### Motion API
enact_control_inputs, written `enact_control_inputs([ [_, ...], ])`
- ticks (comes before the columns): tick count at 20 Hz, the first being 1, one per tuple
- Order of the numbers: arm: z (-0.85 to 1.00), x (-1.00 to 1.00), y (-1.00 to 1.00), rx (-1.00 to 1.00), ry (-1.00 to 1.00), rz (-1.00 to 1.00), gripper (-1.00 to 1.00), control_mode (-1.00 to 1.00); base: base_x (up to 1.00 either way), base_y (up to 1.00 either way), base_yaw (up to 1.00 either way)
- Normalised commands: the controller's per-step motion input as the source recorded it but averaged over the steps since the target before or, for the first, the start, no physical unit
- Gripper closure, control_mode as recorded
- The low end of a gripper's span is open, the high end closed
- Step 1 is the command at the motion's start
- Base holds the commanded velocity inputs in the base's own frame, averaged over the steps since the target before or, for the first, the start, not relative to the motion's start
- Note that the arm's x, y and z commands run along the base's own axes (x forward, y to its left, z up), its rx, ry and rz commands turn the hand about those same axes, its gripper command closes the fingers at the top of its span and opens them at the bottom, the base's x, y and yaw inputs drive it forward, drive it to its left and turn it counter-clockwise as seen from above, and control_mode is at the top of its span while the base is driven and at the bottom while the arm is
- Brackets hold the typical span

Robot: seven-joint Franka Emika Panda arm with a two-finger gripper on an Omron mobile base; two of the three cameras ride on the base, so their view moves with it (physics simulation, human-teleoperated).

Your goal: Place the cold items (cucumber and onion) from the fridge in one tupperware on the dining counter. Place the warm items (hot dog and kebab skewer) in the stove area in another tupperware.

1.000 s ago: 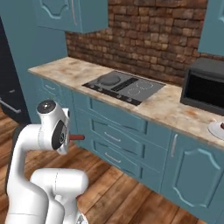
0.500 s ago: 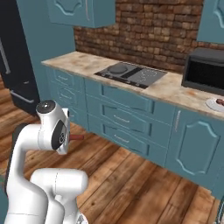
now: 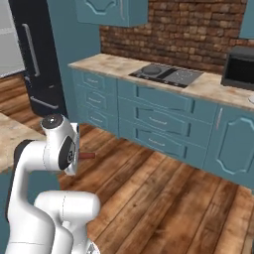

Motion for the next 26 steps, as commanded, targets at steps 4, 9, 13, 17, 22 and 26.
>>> enact_control_inputs([
  [4,0.0,0.0,0.0,0.0,0.0,0.0,1.0,1.0,-1.0,0.91,-0.07],
  [9,0.0,0.0,0.0,0.0,0.0,0.0,1.0,1.0,-1.0,0.74,-0.01],
  [13,0.0,0.0,0.0,0.0,0.0,0.0,1.0,1.0,-1.0,0.78,0.0],
  [17,0.0,0.0,0.0,0.0,0.0,0.0,1.0,1.0,-1.0,1.0,0.0],
  [22,0.0,0.0,0.0,0.0,0.0,0.0,1.0,1.0,-1.0,0.95,0.0],
  [26,0.0,0.0,0.0,0.0,0.0,0.0,1.0,1.0,-1.0,0.52,0.02],
])
